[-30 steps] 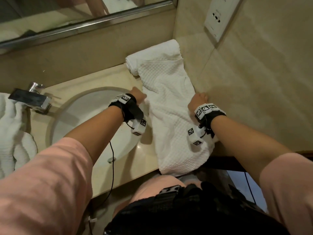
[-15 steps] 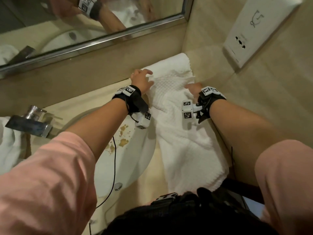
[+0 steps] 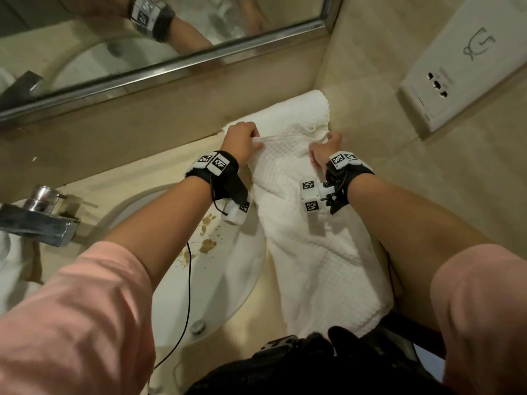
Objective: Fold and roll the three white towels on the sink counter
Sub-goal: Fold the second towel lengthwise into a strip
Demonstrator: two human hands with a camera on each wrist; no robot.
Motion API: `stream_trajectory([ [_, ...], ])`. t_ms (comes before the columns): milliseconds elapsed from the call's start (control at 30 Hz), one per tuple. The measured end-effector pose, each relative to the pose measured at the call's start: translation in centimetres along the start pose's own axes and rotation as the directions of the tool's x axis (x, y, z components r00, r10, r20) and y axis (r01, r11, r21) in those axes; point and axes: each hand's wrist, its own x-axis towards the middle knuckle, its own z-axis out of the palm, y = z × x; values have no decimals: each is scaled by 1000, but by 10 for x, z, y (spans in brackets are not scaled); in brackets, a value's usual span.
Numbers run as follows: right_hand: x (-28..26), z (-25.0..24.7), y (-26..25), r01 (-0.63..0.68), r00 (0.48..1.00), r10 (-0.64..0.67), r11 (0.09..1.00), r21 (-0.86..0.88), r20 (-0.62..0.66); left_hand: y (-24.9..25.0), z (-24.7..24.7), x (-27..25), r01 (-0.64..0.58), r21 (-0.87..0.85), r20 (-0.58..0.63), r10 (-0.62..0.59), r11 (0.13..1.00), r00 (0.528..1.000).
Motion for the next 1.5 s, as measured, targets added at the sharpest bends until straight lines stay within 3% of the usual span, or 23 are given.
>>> stream_trajectory([
  [133, 0, -4, 1, 177, 984, -180, 978, -109, -16, -8, -5, -9, 3, -36, -28, -4, 999, 1000],
  [467, 0, -21, -2, 369, 929, -339, 829, -421, 147, -23, -13, -22, 9, -47, -64, -12, 999, 998],
  [600, -3, -20, -4, 486, 846, -532, 793, -368, -28, -27, -14, -24, 23, -110, -104, -34, 994, 994],
  [767, -9, -17, -20, 480, 782, -604, 742, -469, -155, -33, -14, -24, 35, -135, -114, -51, 990, 992],
  [867, 0, -16, -26, 447, 801, -592, 691, -568, -88, -36, -13, -22, 32, -113, -114, -45, 993, 992],
  [1000, 1, -13, -29, 450, 807, -587, 680, -579, -61, -39, -12, -21, 45, -124, -99, -57, 991, 993],
  [1233, -7, 10, -38, 423, 849, -503, 829, -366, -160, -42, -6, -16, 103, -205, -71, -119, 973, 990],
  [1400, -6, 3, -39, 366, 878, -455, 837, -406, -146, -42, -3, -19, 116, -259, -70, -139, 959, 988],
  [1500, -13, -5, -37, 395, 861, -488, 820, -415, -143, -41, -6, -23, 85, -289, -109, -121, 954, 987],
])
